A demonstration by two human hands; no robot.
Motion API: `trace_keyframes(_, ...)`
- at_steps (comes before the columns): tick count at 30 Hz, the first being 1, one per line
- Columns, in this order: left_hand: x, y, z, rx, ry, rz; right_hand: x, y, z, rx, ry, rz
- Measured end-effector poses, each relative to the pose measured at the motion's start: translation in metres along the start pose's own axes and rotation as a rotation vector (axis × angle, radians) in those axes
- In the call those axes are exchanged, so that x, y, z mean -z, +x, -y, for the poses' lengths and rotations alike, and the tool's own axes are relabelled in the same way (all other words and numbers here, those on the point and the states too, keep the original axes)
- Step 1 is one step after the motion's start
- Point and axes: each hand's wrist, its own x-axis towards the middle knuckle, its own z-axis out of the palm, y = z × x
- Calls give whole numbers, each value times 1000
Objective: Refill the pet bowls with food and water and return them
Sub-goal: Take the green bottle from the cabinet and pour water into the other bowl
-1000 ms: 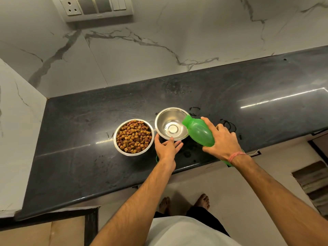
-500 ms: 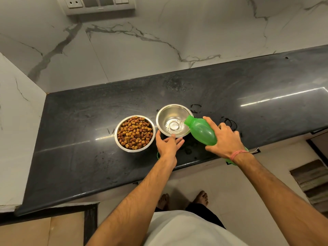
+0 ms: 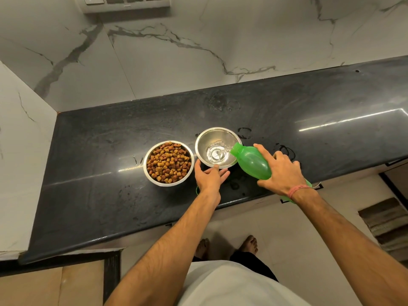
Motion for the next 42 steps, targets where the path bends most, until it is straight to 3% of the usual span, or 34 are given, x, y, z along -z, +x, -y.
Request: trace_keyframes(42,0,3,6,-29,5,3,26,12,19,7,-71,-42)
